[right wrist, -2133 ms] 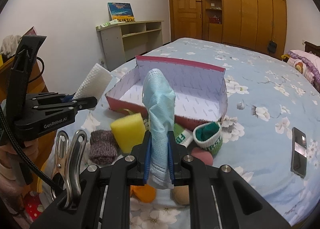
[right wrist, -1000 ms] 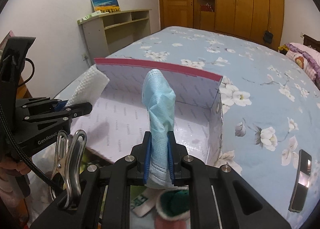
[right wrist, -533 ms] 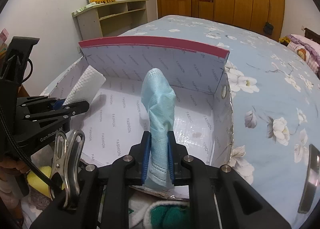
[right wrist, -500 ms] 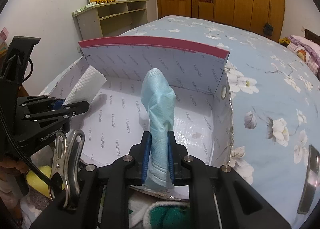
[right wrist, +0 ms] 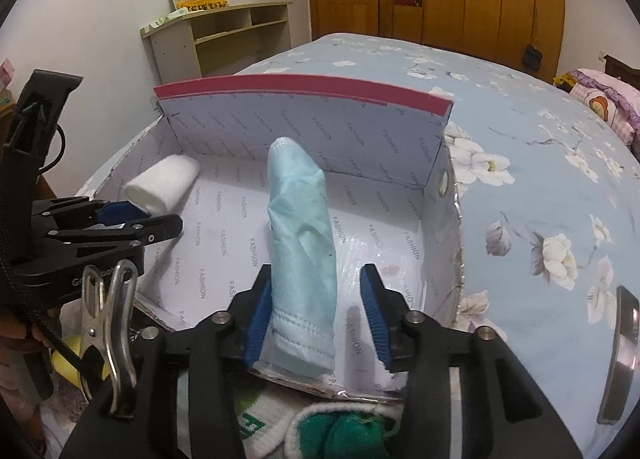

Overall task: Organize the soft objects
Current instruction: 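Carry the white towel and light-blue cloth into the box with both tools and release, then move both tools back to the pile and grasp the grey knit sock with the left tool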

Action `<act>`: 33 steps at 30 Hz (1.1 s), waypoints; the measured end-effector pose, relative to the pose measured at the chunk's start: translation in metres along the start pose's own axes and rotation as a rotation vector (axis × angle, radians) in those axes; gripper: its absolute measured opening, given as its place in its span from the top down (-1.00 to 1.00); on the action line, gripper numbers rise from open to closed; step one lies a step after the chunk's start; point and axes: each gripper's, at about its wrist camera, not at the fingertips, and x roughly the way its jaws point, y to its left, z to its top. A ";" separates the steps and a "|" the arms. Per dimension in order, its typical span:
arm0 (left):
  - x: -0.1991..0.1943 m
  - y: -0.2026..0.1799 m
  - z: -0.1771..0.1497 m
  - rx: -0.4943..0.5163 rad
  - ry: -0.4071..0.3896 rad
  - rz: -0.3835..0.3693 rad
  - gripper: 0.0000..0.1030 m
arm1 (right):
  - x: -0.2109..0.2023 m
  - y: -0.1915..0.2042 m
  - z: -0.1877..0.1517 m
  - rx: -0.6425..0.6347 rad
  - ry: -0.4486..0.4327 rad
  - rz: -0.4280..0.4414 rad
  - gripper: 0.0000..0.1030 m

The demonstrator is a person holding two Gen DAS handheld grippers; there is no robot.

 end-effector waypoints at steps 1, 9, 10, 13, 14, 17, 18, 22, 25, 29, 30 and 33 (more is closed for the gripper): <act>-0.003 -0.001 0.000 0.007 -0.006 0.002 0.08 | -0.003 0.000 0.000 -0.001 -0.007 -0.004 0.06; -0.031 -0.005 -0.004 0.032 -0.053 0.025 -0.08 | -0.022 0.004 0.002 -0.015 -0.032 -0.019 0.00; -0.036 -0.005 -0.005 0.032 -0.055 0.022 -0.08 | -0.025 0.006 0.001 -0.017 -0.035 -0.020 0.00; -0.047 -0.007 -0.010 0.037 -0.062 0.016 -0.08 | -0.035 0.009 -0.003 -0.012 -0.042 -0.014 0.00; -0.050 -0.008 -0.012 0.039 -0.066 0.015 -0.08 | -0.038 0.010 -0.004 -0.010 -0.042 -0.012 0.00; -0.063 -0.008 -0.017 0.043 -0.082 0.007 -0.08 | -0.048 0.014 -0.007 -0.010 -0.047 -0.007 0.00; -0.067 -0.008 -0.019 0.042 -0.087 0.004 -0.08 | -0.050 0.015 -0.007 -0.010 -0.050 -0.006 0.00; -0.081 -0.005 -0.026 0.033 -0.101 -0.001 -0.08 | -0.062 0.020 -0.012 -0.014 -0.059 -0.002 0.00; -0.088 -0.001 -0.034 0.030 -0.100 -0.001 -0.08 | -0.068 0.022 -0.018 -0.003 -0.058 0.009 0.00; -0.094 0.002 -0.044 0.024 -0.088 -0.007 -0.08 | -0.073 0.024 -0.025 -0.001 -0.043 0.015 0.00; -0.097 0.003 -0.049 0.020 -0.086 -0.011 -0.08 | -0.074 0.025 -0.026 -0.002 -0.042 0.014 0.00; -0.101 0.007 -0.060 0.007 -0.079 -0.019 -0.08 | -0.078 0.029 -0.031 -0.007 -0.038 0.010 0.00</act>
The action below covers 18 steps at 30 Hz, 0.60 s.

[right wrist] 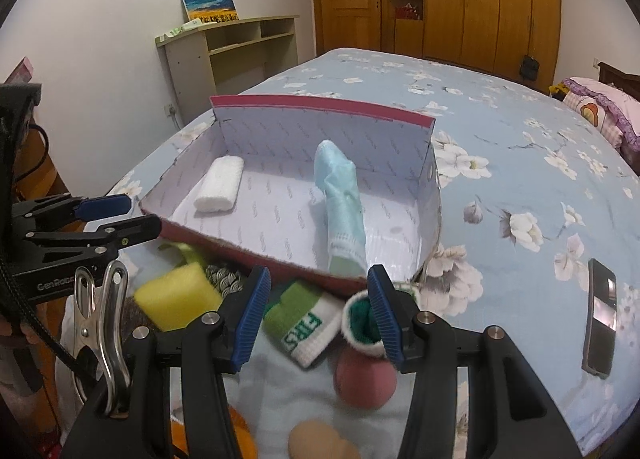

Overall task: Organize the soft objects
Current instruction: 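Move both tools back to the pile and grasp the grey knit sock with the left tool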

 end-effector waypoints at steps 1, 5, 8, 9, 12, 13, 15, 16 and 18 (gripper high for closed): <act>-0.002 0.001 -0.004 -0.005 0.005 -0.004 -0.08 | -0.002 0.001 -0.002 -0.001 0.001 0.004 0.00; -0.006 0.007 -0.020 -0.036 0.028 -0.017 -0.08 | -0.006 0.007 -0.008 -0.010 0.005 0.010 0.00; -0.006 0.010 -0.032 -0.054 0.050 -0.026 -0.08 | -0.005 0.012 -0.013 -0.015 0.018 0.015 0.00; -0.006 0.010 -0.036 -0.059 0.055 -0.028 -0.08 | -0.005 0.013 -0.015 -0.015 0.022 0.018 0.00; -0.007 0.012 -0.047 -0.070 0.068 -0.043 -0.08 | -0.005 0.016 -0.020 -0.017 0.031 0.028 0.00; -0.008 0.012 -0.050 -0.073 0.072 -0.050 -0.08 | -0.005 0.018 -0.022 -0.017 0.033 0.030 0.00; -0.009 0.011 -0.057 -0.076 0.077 -0.077 -0.08 | -0.006 0.020 -0.025 -0.018 0.035 0.038 0.00; -0.009 0.011 -0.061 -0.076 0.080 -0.088 -0.08 | -0.006 0.021 -0.027 -0.018 0.037 0.042 0.00; -0.009 0.010 -0.067 -0.076 0.088 -0.103 -0.08 | -0.006 0.023 -0.030 -0.019 0.040 0.049 0.00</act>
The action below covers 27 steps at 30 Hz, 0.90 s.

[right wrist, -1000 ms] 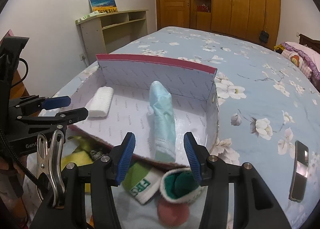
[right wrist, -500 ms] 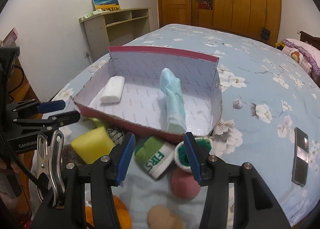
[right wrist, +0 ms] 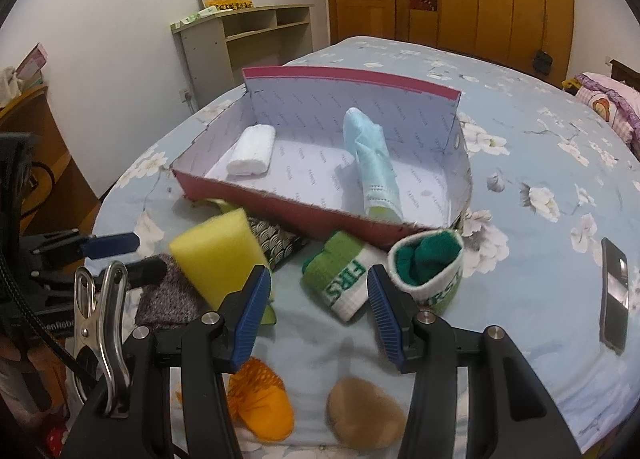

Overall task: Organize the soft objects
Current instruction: 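Move both tools back to the pile and grasp the grey knit sock with the left tool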

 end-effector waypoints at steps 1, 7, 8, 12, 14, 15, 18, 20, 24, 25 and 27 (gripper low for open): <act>0.000 0.000 -0.004 -0.002 0.002 -0.006 -0.08 | 0.000 0.000 -0.001 0.000 0.001 0.002 0.00; 0.002 0.001 -0.009 -0.011 -0.009 -0.019 -0.09 | 0.003 0.004 -0.006 0.006 0.013 0.019 0.00; 0.003 0.001 -0.009 -0.014 -0.009 -0.022 -0.09 | 0.003 0.005 -0.007 0.003 0.013 0.021 0.00; 0.003 -0.001 -0.012 -0.014 -0.011 -0.053 -0.09 | 0.003 0.009 -0.010 -0.005 0.016 0.031 0.00; 0.002 -0.002 -0.014 -0.007 -0.015 -0.061 -0.08 | 0.004 0.011 -0.011 -0.007 0.020 0.039 0.00; 0.000 -0.003 -0.015 -0.002 -0.018 -0.061 -0.08 | 0.005 0.011 -0.011 -0.008 0.022 0.042 0.00; 0.000 -0.006 -0.017 0.009 -0.022 -0.049 -0.09 | 0.007 0.014 -0.011 -0.014 0.025 0.055 0.00; 0.005 -0.005 -0.018 0.002 -0.011 -0.040 -0.09 | 0.008 0.016 -0.011 -0.019 0.024 0.061 0.00; 0.015 -0.002 -0.018 -0.039 0.000 -0.059 -0.09 | 0.009 0.020 -0.012 -0.028 0.026 0.067 0.00; 0.017 -0.002 -0.018 -0.048 -0.001 -0.062 -0.09 | 0.009 0.020 -0.013 -0.030 0.027 0.067 0.00; 0.017 -0.003 -0.020 -0.054 -0.003 -0.062 -0.09 | 0.009 0.021 -0.013 -0.030 0.028 0.066 0.00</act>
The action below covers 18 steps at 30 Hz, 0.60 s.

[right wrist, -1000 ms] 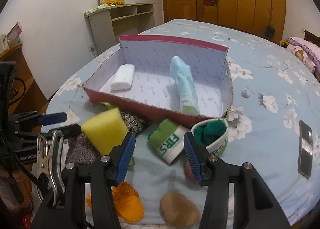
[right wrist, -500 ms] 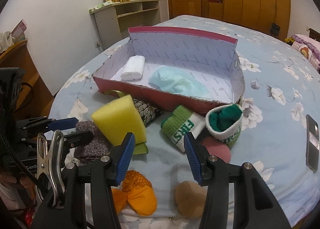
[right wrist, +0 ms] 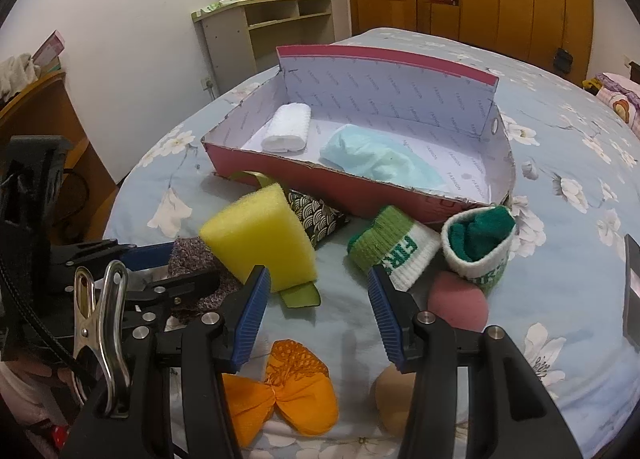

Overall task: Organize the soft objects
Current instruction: 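Move both tools back to the pile and grasp the grey knit sock with the left tool, then lift the grey sock with the left tool while the right tool grasps the yellow sponge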

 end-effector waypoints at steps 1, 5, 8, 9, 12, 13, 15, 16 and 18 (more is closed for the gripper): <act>0.000 -0.001 -0.001 0.002 -0.003 0.004 -0.09 | 0.000 0.000 0.000 0.001 0.000 0.002 0.00; 0.002 -0.005 -0.003 0.026 -0.013 0.023 -0.09 | 0.002 0.000 -0.001 -0.002 0.001 0.012 0.00; 0.002 -0.007 -0.005 0.028 -0.020 0.027 -0.09 | 0.004 0.002 -0.001 -0.006 0.002 0.021 0.00; 0.002 -0.007 -0.006 0.023 -0.023 0.028 -0.09 | 0.004 0.003 -0.001 -0.007 0.001 0.023 0.00; 0.003 -0.007 -0.007 0.012 -0.028 0.030 -0.09 | 0.004 0.004 -0.001 -0.011 -0.002 0.029 0.00; 0.003 -0.008 -0.008 0.014 -0.032 0.033 -0.09 | 0.004 0.004 -0.002 -0.012 -0.002 0.029 0.00; 0.002 -0.008 -0.008 0.014 -0.033 0.029 -0.01 | 0.004 0.005 -0.001 -0.014 -0.002 0.032 0.00; 0.000 -0.007 -0.007 0.010 -0.031 0.012 0.15 | 0.005 0.005 -0.001 -0.014 -0.001 0.032 0.00; -0.004 -0.007 -0.007 0.009 -0.034 -0.002 0.31 | 0.007 0.006 -0.001 -0.016 0.004 0.033 0.00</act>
